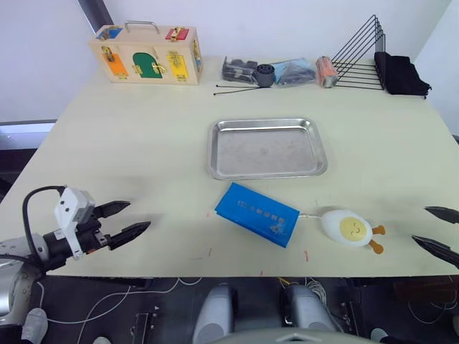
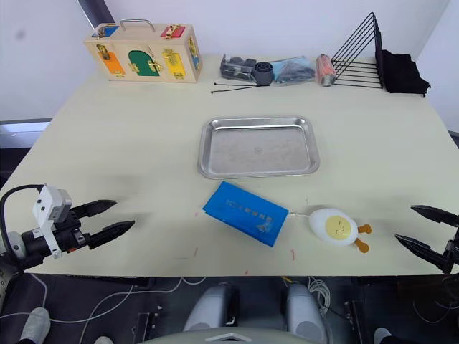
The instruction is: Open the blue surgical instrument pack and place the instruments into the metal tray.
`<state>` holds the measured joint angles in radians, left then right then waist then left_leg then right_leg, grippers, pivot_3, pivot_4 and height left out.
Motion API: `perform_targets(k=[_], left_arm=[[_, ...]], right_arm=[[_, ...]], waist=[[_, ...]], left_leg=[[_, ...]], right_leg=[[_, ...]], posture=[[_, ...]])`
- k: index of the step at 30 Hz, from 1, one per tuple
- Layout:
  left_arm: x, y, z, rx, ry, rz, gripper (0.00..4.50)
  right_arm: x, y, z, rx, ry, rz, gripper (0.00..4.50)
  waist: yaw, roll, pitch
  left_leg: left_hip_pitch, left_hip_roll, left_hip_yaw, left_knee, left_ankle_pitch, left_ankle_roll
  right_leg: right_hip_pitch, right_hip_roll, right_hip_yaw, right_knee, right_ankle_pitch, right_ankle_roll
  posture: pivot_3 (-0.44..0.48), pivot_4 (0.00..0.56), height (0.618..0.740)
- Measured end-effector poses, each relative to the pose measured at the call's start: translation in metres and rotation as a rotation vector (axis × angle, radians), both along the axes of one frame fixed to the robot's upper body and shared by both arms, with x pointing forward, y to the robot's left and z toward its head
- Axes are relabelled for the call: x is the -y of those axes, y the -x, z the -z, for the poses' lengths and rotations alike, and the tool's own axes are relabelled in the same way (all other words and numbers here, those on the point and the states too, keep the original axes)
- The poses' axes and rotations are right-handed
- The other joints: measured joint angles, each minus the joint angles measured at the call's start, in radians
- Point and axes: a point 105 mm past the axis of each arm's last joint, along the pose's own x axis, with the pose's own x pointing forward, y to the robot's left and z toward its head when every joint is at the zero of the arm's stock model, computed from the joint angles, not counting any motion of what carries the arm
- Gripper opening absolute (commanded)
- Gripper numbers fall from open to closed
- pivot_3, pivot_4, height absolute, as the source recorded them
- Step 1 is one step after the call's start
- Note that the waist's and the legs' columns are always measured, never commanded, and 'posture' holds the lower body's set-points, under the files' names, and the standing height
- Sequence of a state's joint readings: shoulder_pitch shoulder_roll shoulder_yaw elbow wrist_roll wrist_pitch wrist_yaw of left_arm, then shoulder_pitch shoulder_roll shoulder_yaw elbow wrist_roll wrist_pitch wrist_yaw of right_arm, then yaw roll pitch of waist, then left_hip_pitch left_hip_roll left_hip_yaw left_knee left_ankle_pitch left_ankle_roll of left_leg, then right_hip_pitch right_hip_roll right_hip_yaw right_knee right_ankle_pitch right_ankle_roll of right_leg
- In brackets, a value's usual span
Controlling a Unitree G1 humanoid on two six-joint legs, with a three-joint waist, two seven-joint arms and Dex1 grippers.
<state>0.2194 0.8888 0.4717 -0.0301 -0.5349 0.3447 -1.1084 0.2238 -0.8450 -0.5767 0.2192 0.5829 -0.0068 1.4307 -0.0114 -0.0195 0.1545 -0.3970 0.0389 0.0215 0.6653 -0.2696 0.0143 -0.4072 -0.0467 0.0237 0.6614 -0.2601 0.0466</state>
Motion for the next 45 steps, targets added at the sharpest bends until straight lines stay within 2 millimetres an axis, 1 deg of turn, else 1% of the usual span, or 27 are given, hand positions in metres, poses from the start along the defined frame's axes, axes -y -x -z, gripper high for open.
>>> perform_targets(k=[6,10,12,16,20,21,25,26,28,30,31,33,34,35,36,38,39,40,41,42,45], left_arm=[[0.003,-0.006,-0.005,0.028,0.011,0.005,4.50],[0.004,-0.008,-0.006,0.027,0.015,0.006,4.50],[0.005,-0.009,-0.007,0.032,0.017,0.009,4.50],[0.007,-0.011,-0.009,0.037,0.017,0.014,4.50],[0.011,-0.016,-0.012,0.035,0.038,0.029,4.50],[0.015,-0.017,-0.013,0.027,0.053,0.045,4.50],[0.026,-0.021,-0.012,0.019,0.056,0.101,4.50],[0.029,-0.023,-0.011,0.020,0.049,0.117,4.50],[0.033,-0.026,-0.012,0.026,0.043,0.133,4.50],[0.040,-0.032,-0.012,0.030,0.030,0.169,4.50],[0.042,-0.034,-0.012,0.032,0.027,0.183,4.50],[0.046,-0.039,-0.011,0.029,0.022,0.206,3.95],[0.050,-0.043,-0.010,0.031,0.027,0.223,3.64],[0.053,-0.045,-0.008,0.026,0.029,0.240,3.23],[0.056,-0.047,-0.007,0.024,0.032,0.250,2.74],[0.059,-0.050,-0.004,0.016,0.033,0.267,1.91],[0.062,-0.052,-0.003,0.016,0.029,0.284,1.37],[0.065,-0.054,-0.002,0.016,0.023,0.300,0.99],[0.068,-0.056,-0.001,0.018,0.019,0.317,0.52],[0.070,-0.058,0.000,0.018,0.015,0.329,0.02],[0.076,-0.062,0.003,0.019,0.008,0.364,0.02]], right_arm=[[0.000,0.002,0.003,-0.015,0.019,0.019,4.42],[-0.003,0.001,0.001,-0.010,0.029,0.019,4.42],[-0.005,0.000,0.000,-0.009,0.030,0.021,4.42],[-0.018,-0.004,-0.008,0.015,0.033,0.007,4.42],[-0.041,-0.007,-0.011,0.006,0.039,-0.023,4.42],[-0.051,-0.008,-0.011,0.003,0.045,-0.048,4.42],[-0.073,-0.009,-0.016,0.008,0.041,-0.089,4.42],[-0.082,-0.009,-0.018,0.006,0.035,-0.111,4.42],[-0.089,-0.007,-0.020,0.004,0.030,-0.133,4.42],[-0.106,-0.004,-0.022,-0.002,0.004,-0.180,4.42],[-0.113,-0.003,-0.023,-0.003,-0.008,-0.198,4.21],[-0.124,0.001,-0.023,-0.014,-0.044,-0.221,3.58],[-0.134,0.004,-0.021,-0.025,-0.069,-0.242,3.13],[-0.142,0.007,-0.019,-0.042,-0.081,-0.259,2.69],[-0.146,0.009,-0.016,-0.054,-0.088,-0.267,2.19],[-0.151,0.012,-0.012,-0.073,-0.096,-0.274,1.32],[-0.154,0.014,-0.008,-0.087,-0.090,-0.275,0.80],[-0.157,0.016,-0.004,-0.103,-0.084,-0.277,0.35],[-0.159,0.019,0.001,-0.119,-0.075,-0.277,0.00],[-0.162,0.022,0.004,-0.132,-0.067,-0.283,0.00],[-0.169,0.029,0.015,-0.169,-0.044,-0.291,0.00]], waist=[[0.001,0.000,0.000],[-0.001,0.000,0.000],[-0.001,0.000,0.000],[-0.001,0.000,0.000],[0.001,0.000,0.000],[0.001,0.000,0.000],[0.001,0.000,0.000],[0.001,0.000,0.000],[0.001,0.000,0.000],[0.001,0.000,0.000],[0.001,0.000,0.000],[0.002,0.000,0.000],[0.003,0.000,0.000],[0.002,0.000,0.000],[0.003,0.000,0.000],[0.003,-0.001,0.000],[0.003,-0.001,0.000],[0.003,-0.001,0.000],[0.003,-0.001,0.000],[0.003,-0.001,0.000],[0.002,-0.001,-0.001]], left_leg=[[0.000,0.000,0.000,0.000,0.000,0.000],[0.000,0.000,0.000,0.000,0.000,0.000],[0.000,0.000,0.000,0.000,0.000,0.000],[0.000,0.000,0.000,0.000,0.000,0.000],[0.000,0.000,-0.001,0.000,0.000,0.000],[0.000,0.000,-0.001,0.001,0.000,0.000],[-0.001,0.000,-0.001,0.001,0.000,0.000],[-0.001,0.000,-0.001,0.001,0.000,0.000],[-0.001,0.000,-0.001,0.001,0.000,0.000],[-0.001,0.000,-0.001,0.001,0.000,0.000],[-0.001,0.000,-0.002,0.002,0.000,0.000],[-0.001,0.000,-0.002,0.002,0.000,0.000],[-0.001,0.000,-0.002,0.002,0.000,0.000],[-0.001,0.000,-0.002,0.003,0.000,0.000],[-0.002,0.000,-0.002,0.003,0.000,0.000],[-0.002,0.000,-0.002,0.003,0.000,0.000],[-0.002,0.000,-0.002,0.003,0.000,0.000],[-0.002,0.000,-0.002,0.003,0.000,0.000],[-0.002,0.000,-0.002,0.003,0.000,0.000],[-0.002,0.000,-0.002,0.003,0.000,0.000],[-0.002,0.000,-0.002,0.003,0.000,0.000]], right_leg=[[0.000,0.000,0.000,0.000,0.000,0.000],[0.000,0.000,0.000,0.001,0.000,0.000],[0.000,0.000,0.000,0.001,0.000,0.000],[0.000,0.000,0.000,0.001,0.000,0.000],[0.000,0.000,0.000,0.001,0.000,0.000],[0.000,0.000,0.000,0.001,0.000,0.000],[0.000,0.000,-0.001,0.001,0.000,0.000],[0.000,0.000,-0.001,0.001,0.000,0.000],[0.000,0.000,-0.001,0.001,0.000,0.000],[0.000,0.000,-0.001,0.001,0.000,0.000],[0.000,0.000,-0.001,0.001,0.000,0.000],[0.000,0.000,-0.001,0.001,0.000,0.000],[0.000,0.000,-0.002,0.001,0.000,0.000],[0.000,0.000,-0.001,0.001,0.000,0.000],[0.000,0.000,-0.001,0.001,0.000,0.000],[0.000,0.000,-0.002,0.001,0.000,0.000],[0.000,0.000,-0.002,0.001,0.000,0.000],[0.000,0.000,-0.002,0.002,0.000,0.000],[0.000,0.000,-0.002,0.002,0.000,0.000],[0.000,0.001,-0.002,0.002,0.000,0.000],[0.000,0.001,-0.002,0.002,0.000,0.000]], posture=[[0.000,0.150,0.740],[0.000,0.150,0.740],[0.000,0.150,0.740],[0.000,0.150,0.740],[0.000,0.150,0.740],[0.000,0.150,0.740],[0.000,0.150,0.740],[0.000,0.150,0.740],[0.000,0.150,0.740],[0.000,0.150,0.740],[0.000,0.150,0.740],[0.000,0.150,0.740],[0.000,0.150,0.740],[0.000,0.150,0.740],[0.000,0.150,0.740],[0.000,0.150,0.740],[0.000,0.150,0.740],[0.000,0.150,0.740],[0.000,0.150,0.740],[0.000,0.150,0.740],[0.000,0.150,0.740]])
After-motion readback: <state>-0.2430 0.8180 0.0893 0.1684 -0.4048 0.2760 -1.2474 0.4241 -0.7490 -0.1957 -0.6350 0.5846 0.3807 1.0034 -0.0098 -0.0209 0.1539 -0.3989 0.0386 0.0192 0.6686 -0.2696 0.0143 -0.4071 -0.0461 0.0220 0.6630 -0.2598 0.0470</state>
